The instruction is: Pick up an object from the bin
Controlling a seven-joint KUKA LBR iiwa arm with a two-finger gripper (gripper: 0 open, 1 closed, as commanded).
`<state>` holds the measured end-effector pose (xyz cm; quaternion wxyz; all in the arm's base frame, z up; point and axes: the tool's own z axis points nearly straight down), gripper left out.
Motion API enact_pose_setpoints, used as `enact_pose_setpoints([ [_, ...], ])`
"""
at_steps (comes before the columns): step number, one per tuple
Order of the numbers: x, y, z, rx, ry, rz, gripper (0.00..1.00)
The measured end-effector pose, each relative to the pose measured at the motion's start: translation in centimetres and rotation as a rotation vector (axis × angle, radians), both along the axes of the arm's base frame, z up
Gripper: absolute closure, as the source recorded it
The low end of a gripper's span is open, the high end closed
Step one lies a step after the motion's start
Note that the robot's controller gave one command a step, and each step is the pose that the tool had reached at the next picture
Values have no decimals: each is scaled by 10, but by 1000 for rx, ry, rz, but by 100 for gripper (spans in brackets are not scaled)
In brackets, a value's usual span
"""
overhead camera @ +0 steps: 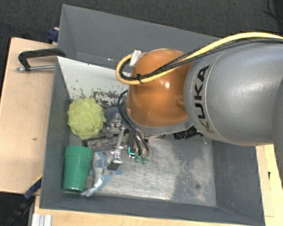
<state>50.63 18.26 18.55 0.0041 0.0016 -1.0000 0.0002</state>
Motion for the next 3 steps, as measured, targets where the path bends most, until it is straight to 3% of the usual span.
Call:
enact_pose_setpoints([
  [1, 2, -1, 4, 2, -8, -3, 0],
  [2, 15, -3, -35, 3, -13, 294, 0],
  [3, 67, -17, -91, 4, -15, 395, 0],
])
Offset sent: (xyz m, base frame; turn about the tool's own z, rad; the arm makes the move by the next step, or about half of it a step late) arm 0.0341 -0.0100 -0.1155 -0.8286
